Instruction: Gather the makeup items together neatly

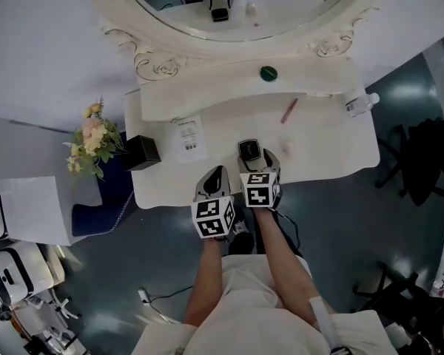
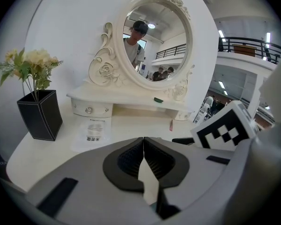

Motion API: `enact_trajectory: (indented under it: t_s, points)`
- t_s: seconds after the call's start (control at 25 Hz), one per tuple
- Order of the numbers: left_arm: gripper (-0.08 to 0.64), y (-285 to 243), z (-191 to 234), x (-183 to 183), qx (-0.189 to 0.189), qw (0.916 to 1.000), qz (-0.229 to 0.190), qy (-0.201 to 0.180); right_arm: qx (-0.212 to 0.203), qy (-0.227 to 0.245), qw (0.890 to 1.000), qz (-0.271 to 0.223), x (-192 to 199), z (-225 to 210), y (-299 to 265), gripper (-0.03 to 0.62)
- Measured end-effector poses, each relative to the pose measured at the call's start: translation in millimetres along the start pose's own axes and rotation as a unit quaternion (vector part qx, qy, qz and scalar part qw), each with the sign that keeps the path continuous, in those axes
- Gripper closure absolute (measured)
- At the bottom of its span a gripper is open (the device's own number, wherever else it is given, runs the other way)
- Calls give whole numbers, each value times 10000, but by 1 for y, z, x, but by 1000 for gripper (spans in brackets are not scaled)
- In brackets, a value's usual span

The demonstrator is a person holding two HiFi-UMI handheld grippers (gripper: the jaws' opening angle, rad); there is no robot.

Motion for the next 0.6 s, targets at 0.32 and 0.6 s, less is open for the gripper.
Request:
enact_trajectory:
  t_s: [0.32,0.6]
  points:
    - [545,-14,-16,-18,214,9996,-58,-200,383,-25,9989,-274,3,-58,39,288]
    - [545,-31,-41,-36,485,9981,-85,-383,592,-81,9982,-6,16,-103,29,288]
Point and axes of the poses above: the fingertips, and each gripper's own axes: y backward along the fingers, z to its left, x out of its underside, the point moved 9 cm from there along y, backward along the fingers, and after that the axes turned 2 degrees about z, right-handed, at the moved point
